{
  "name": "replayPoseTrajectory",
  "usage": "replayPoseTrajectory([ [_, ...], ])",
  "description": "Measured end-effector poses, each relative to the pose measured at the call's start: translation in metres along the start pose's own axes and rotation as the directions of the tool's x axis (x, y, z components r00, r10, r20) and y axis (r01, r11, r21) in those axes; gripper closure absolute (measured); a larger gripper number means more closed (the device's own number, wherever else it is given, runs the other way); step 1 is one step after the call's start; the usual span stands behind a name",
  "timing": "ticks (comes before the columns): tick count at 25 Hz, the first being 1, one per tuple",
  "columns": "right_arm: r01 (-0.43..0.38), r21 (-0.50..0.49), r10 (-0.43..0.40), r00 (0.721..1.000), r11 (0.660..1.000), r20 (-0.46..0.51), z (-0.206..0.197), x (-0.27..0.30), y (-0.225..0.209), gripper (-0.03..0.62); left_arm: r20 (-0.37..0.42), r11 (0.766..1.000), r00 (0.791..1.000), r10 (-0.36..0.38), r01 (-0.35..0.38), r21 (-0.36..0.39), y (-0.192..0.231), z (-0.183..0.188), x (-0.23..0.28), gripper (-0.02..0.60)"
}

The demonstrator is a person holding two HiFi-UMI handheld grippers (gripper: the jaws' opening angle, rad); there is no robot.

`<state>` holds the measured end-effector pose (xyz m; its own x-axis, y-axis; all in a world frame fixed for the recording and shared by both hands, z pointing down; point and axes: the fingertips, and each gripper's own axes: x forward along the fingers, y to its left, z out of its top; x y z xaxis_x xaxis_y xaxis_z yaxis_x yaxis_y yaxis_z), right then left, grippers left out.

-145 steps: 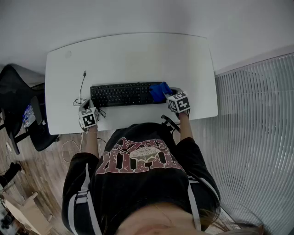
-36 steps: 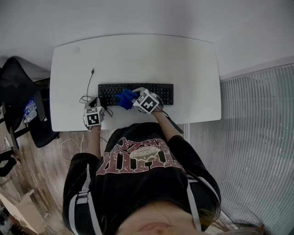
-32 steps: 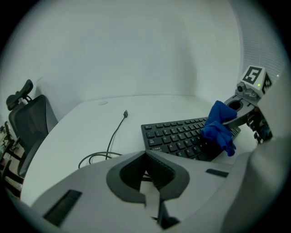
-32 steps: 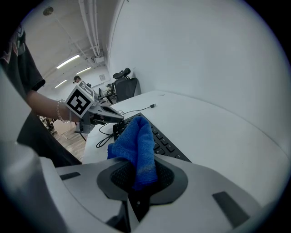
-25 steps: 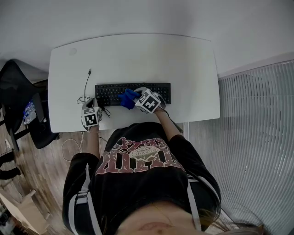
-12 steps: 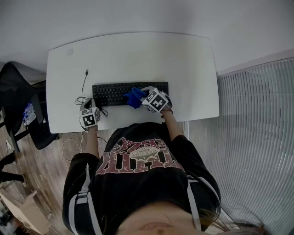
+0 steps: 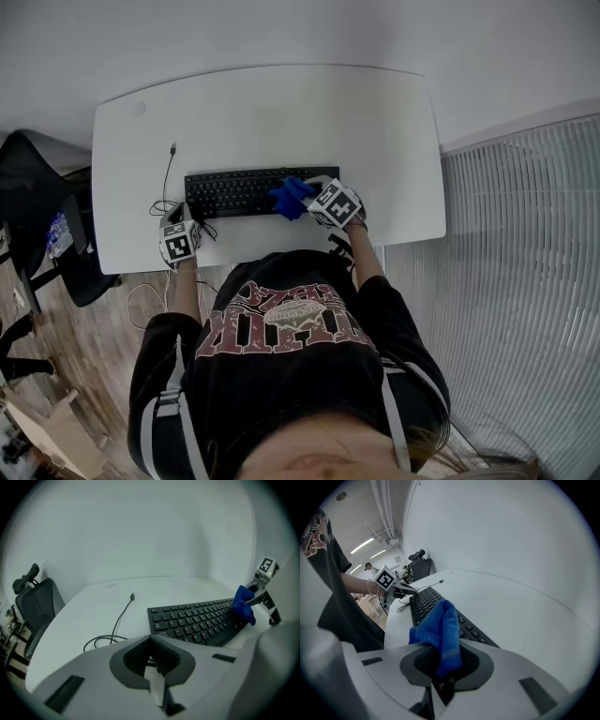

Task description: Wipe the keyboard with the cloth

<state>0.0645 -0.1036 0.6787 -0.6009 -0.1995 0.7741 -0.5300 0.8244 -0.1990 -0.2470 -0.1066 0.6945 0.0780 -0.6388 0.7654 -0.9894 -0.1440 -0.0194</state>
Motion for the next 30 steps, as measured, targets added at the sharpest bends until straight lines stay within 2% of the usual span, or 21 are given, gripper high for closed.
replayPoseTrajectory([
  [11, 0.056, 0.055, -0.057, 0.998, 0.997, 0.004, -0.037, -0.020, -0.024, 0.530, -0.001, 1.000, 1.000, 0.010, -0.010, -0.002, 0.001, -0.007, 0.005, 0.549],
  [30, 0.095, 0.102, -0.097, 0.995, 0.990, 0.016, -0.052, -0.040, -0.033, 0.530, -0.005, 1.000, 1.000, 0.022, -0.022, -0.014, 0.002, -0.004, 0.002, 0.549],
])
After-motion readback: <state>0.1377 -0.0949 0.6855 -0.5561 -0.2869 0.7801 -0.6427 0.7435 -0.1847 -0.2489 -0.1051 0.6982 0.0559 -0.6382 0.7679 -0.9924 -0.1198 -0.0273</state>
